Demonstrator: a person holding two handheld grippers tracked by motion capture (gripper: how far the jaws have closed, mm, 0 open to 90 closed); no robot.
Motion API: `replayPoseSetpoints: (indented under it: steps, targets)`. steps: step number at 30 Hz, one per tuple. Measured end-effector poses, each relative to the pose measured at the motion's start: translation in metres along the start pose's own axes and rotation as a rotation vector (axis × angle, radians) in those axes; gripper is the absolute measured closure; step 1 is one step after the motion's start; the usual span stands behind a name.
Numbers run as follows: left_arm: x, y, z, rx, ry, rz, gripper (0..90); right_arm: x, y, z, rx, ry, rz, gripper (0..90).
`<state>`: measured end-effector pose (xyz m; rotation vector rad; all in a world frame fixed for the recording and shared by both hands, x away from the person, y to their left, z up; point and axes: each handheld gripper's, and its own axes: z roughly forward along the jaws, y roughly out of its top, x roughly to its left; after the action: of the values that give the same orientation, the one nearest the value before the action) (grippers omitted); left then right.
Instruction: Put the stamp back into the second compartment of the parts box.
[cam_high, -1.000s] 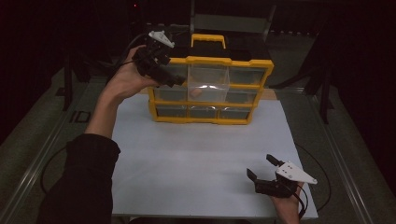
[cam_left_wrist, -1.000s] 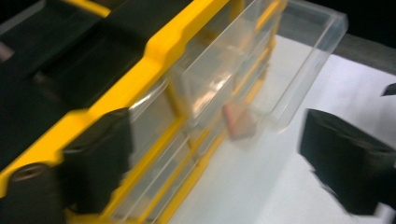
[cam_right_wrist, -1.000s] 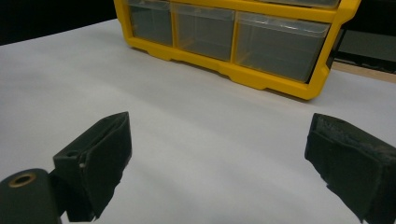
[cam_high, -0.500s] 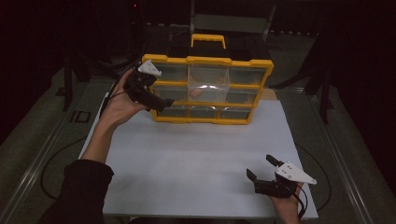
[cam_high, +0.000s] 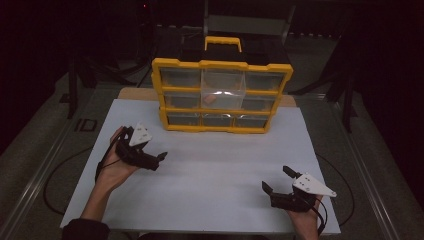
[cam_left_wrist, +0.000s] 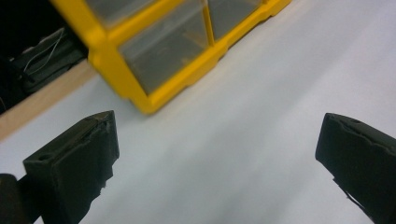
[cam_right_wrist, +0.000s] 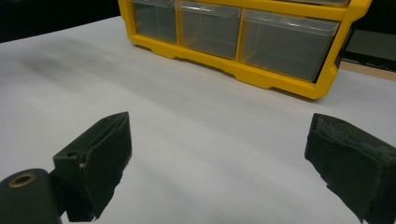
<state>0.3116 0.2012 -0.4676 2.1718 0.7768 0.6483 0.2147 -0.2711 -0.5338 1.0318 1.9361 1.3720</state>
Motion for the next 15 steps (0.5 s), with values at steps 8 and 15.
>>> replayPoseSetpoints:
  steps: [8,15]
  targets:
    - [-0.012,-0.052,-0.021,-0.097,0.028,-0.081,0.2,0.001,0.001,0.004,0.008,0.013,-0.002,7.0]
    - [-0.008,-0.080,-0.035,-0.191,0.074,-0.157,0.0,-0.004,0.004,0.008,-0.002,0.021,0.016,7.0]
